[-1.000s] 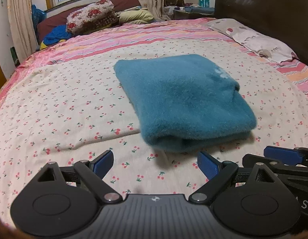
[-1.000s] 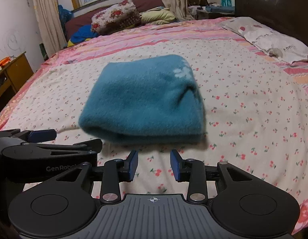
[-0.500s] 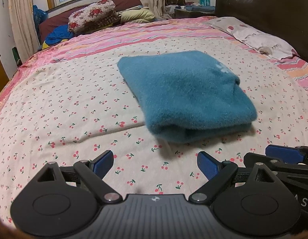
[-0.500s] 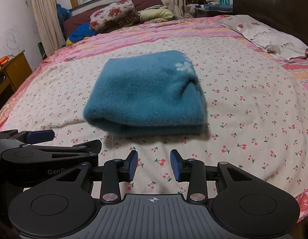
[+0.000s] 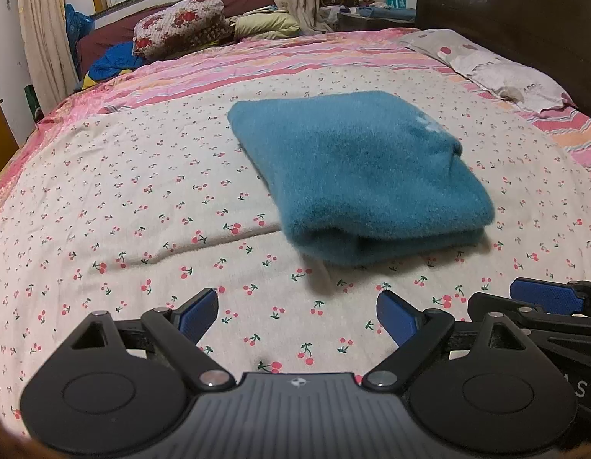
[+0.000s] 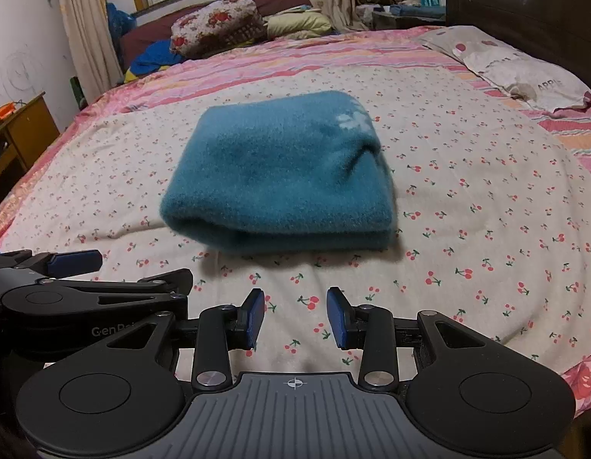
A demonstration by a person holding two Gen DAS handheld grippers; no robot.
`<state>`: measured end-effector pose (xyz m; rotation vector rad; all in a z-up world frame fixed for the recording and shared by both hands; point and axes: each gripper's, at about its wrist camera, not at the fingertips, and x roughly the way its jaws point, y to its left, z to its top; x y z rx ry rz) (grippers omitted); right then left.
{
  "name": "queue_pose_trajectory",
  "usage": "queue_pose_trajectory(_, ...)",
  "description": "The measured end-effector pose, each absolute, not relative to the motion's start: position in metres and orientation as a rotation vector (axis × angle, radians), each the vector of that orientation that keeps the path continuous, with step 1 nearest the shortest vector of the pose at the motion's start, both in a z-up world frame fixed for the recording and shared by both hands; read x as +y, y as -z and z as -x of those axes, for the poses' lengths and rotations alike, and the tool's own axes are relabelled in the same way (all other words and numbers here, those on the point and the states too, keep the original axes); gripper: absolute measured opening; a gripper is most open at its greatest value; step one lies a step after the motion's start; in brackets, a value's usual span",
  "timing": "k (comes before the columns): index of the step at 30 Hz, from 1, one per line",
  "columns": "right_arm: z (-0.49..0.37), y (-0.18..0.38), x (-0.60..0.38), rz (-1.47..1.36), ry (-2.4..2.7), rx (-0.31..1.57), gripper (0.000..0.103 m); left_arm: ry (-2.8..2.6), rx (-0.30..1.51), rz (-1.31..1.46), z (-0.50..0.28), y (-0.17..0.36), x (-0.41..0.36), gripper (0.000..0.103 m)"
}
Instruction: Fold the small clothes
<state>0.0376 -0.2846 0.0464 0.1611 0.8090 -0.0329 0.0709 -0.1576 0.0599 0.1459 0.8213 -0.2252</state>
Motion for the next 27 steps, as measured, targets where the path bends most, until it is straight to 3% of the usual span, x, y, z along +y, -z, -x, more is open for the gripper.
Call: queue_pose_trajectory(27,-0.0375,-0.0463,-0.2838,-0.157,0.034,0.81,0.036,0.226,0.825,-0.135,-0.0686,-0.0602,-0.1572,0.089)
